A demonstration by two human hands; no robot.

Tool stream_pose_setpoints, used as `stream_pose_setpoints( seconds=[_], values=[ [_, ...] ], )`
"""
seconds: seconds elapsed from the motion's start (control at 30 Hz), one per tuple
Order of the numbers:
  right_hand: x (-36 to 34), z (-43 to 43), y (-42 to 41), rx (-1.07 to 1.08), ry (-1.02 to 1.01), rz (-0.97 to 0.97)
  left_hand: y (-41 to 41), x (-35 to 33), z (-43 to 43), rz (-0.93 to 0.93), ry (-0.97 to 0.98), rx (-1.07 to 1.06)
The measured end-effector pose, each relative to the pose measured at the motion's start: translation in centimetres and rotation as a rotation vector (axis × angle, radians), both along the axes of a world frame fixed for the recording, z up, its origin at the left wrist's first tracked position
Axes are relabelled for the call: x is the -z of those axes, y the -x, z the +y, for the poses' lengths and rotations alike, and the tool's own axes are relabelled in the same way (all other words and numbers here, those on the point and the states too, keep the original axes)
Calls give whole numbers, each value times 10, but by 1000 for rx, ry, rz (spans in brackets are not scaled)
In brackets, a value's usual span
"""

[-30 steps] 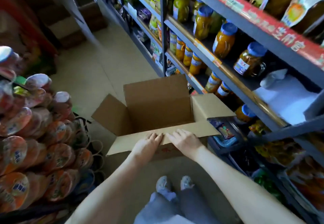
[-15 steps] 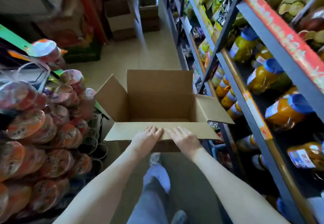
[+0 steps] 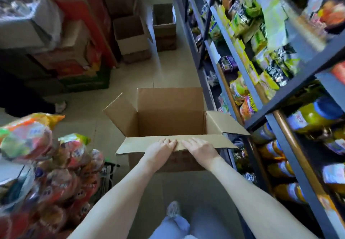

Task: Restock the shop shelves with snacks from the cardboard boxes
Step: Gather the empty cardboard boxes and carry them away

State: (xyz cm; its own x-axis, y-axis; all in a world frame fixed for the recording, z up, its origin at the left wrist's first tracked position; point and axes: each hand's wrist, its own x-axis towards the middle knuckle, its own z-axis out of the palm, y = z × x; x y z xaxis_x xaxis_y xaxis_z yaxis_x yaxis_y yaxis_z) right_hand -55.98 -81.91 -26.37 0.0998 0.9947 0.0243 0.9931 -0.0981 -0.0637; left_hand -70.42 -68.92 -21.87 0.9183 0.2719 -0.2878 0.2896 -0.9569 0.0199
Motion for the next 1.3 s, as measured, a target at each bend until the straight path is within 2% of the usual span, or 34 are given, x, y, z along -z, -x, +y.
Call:
stream_pose_setpoints(
  seconds=[0.13, 0.3, 0.7, 0.83, 0.93, 1.03, 1.17, 1.3],
  values=[
    [3, 82, -78, 9, -42, -11, -79, 3, 85, 5, 17, -24],
    [-3, 203, -195, -23, -84, -6, -188, -5, 198, -61, -75, -2],
    [-31, 524, -426, -157, -147, -120, -401, -42, 491, -46, -146, -176],
    [-29, 645, -489, -179, -111, -126, -465, -31, 607, 5, -100, -210],
    [-29, 731, -530, -204, -107, -143, -505, -16, 702, -71, -123, -162],
    [-24, 814, -564, -222, -111, -120, -536, 2, 781, 28, -132, -193],
    [9, 911, -602, -269, -134, -126, -572, 33, 868, -20, -247, -179],
    [60, 998, -626, -371, -157, -157, -586, 85, 943, -57, -316, -284]
  ],
)
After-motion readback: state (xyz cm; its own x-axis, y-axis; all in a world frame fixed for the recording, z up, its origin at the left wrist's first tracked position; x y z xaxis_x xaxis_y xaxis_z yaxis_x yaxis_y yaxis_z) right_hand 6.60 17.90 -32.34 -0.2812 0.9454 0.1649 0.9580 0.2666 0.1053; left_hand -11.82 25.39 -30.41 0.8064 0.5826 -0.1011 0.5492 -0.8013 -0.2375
